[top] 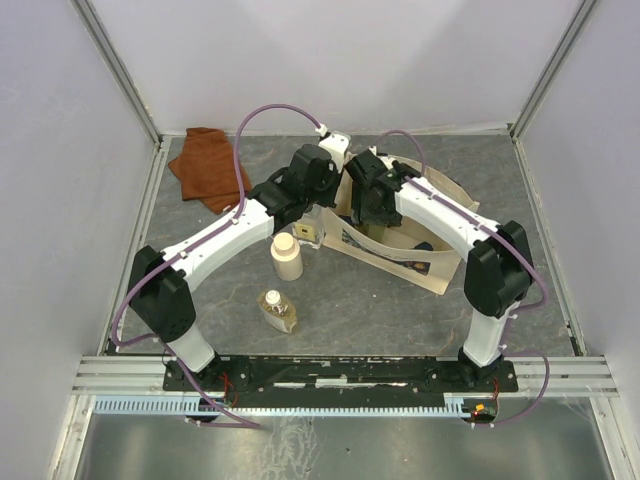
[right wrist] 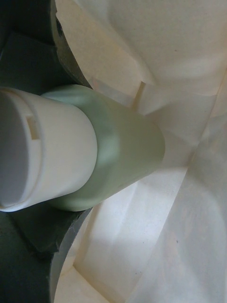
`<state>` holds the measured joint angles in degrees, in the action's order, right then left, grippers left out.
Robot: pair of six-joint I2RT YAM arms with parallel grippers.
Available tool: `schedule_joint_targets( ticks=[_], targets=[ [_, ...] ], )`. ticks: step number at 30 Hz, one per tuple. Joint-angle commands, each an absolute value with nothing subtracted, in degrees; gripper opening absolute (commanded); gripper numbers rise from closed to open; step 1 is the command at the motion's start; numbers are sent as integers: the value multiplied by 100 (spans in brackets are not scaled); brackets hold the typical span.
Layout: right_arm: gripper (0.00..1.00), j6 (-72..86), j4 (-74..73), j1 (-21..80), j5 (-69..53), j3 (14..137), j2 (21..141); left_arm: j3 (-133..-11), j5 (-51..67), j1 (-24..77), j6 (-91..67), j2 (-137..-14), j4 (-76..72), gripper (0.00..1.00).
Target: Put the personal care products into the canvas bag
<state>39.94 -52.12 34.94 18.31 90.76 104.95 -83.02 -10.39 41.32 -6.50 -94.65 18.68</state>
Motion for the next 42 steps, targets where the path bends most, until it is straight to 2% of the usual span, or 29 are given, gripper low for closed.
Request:
schedule_joint_targets(
  ticks=[1, 7, 10, 13, 15, 17, 22, 38, 42],
  targets=[
    [24, 4313, -4870, 3568, 2112, 9379, 10457, -8210, -1076, 4113, -808, -9242, 1864, 3],
    [25, 4360, -4816, 3603, 2001, 9205, 10647, -8118, -1082, 4114, -823, -9193, 1787, 3],
    [31, 4381, -4815, 3604, 2039, 9046, 10719, -8119, -1075, 4109, -827, -9198, 1775, 3],
    [51, 4349, -4744, 3604, 1986, 8943, 10698, -8104, -1095, 4112, -800, -9222, 1775, 3],
    [72, 4279, -4717, 3608, 1977, 8929, 10622, -8095, -1095, 4103, -800, -9233, 1775, 3],
    [87, 4224, -4785, 3608, 2039, 8986, 10544, -8089, -1082, 4103, -804, -9233, 1775, 3],
    [99, 3986, -5215, 3608, 2218, 9439, 10361, -8102, -1045, 4106, -774, -9246, 1750, 3],
    [100, 3450, -6270, 3614, 2705, 9206, 8247, -8145, -682, 3984, -658, -9267, 1670, 3],
    [100, 3337, -6569, 3949, 2867, 9187, 7896, -8184, -690, 3978, -625, -9310, 1679, 3]
  ],
)
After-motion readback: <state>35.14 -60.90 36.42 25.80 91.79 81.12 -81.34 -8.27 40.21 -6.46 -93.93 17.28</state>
